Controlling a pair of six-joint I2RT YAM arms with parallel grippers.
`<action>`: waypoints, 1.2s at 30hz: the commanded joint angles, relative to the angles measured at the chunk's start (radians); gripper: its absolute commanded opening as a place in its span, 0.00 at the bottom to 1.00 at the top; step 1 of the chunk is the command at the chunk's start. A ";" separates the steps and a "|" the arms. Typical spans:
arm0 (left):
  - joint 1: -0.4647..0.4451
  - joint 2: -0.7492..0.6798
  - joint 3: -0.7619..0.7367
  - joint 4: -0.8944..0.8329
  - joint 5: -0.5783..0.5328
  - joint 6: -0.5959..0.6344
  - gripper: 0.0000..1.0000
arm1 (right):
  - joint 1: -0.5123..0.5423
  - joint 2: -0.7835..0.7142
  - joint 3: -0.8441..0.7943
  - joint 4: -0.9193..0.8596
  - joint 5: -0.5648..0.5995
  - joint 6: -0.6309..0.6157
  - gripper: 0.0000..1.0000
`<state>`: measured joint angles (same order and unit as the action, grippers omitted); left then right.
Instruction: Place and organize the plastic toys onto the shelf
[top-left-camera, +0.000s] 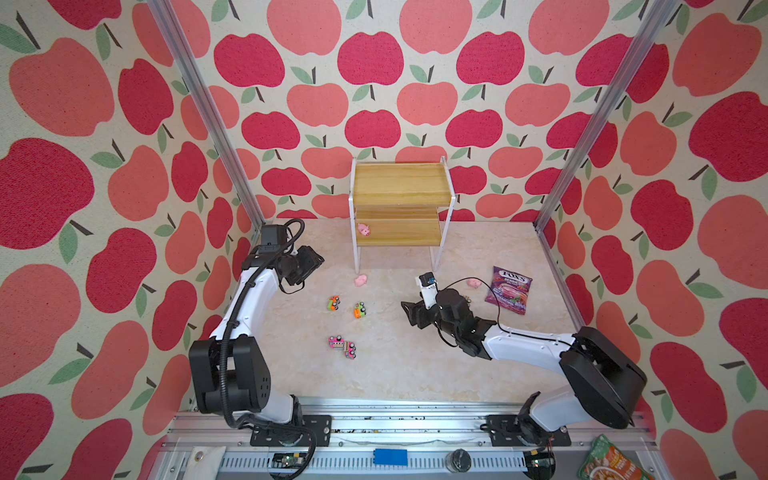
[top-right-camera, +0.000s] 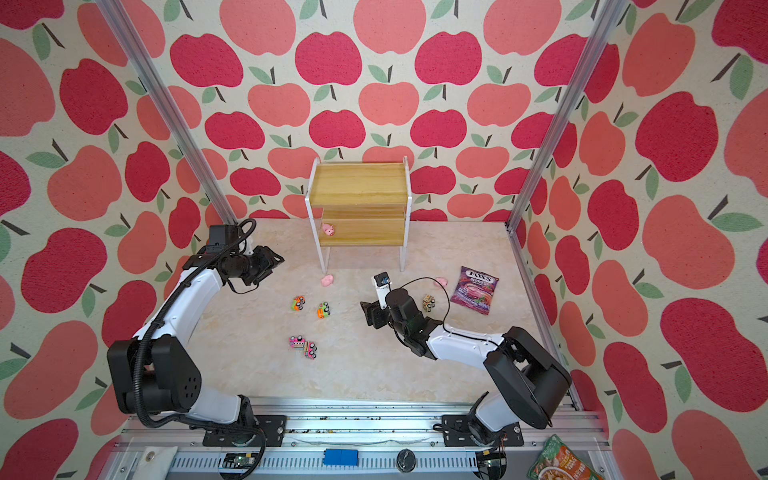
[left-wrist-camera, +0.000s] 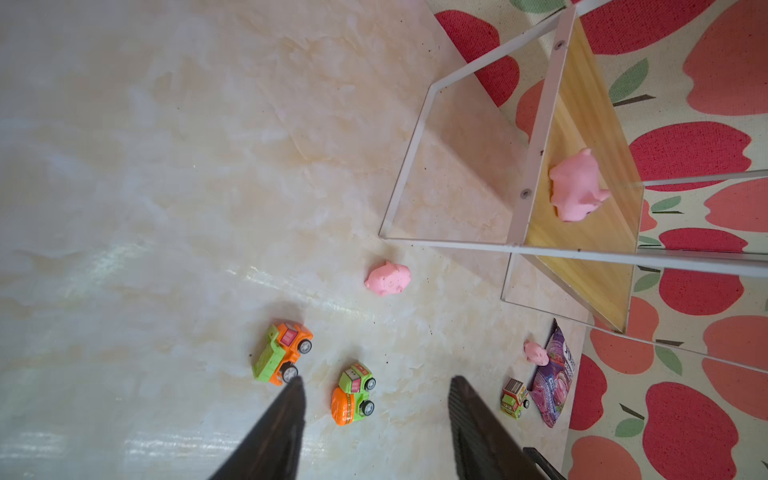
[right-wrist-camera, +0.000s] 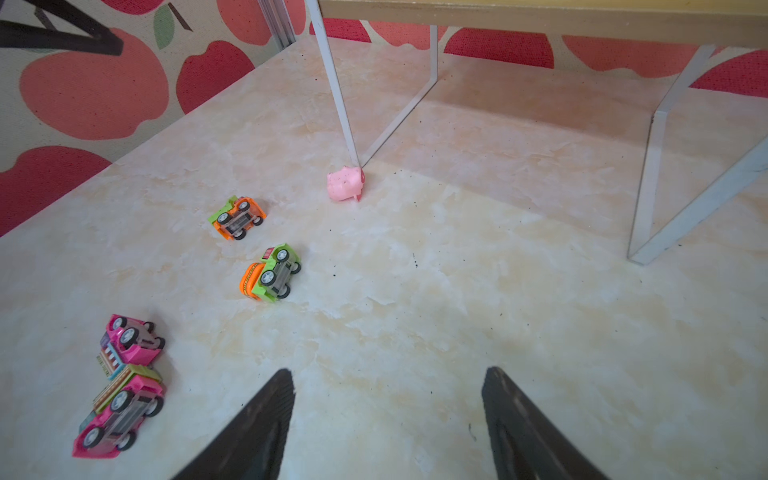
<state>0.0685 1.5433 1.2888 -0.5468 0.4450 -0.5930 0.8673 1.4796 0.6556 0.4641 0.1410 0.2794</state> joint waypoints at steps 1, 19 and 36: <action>0.036 0.091 0.083 0.111 0.090 -0.048 0.29 | -0.012 -0.024 -0.019 0.058 -0.075 0.016 0.74; 0.044 0.583 0.624 0.189 0.504 -0.097 0.00 | -0.064 0.069 -0.021 0.184 -0.345 -0.051 0.73; -0.065 0.668 0.684 0.186 0.519 -0.108 0.00 | -0.100 0.009 -0.005 0.116 -0.323 -0.115 0.70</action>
<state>0.0113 2.1811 1.9682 -0.3721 0.9333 -0.6914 0.7753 1.5162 0.6422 0.5938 -0.1776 0.1837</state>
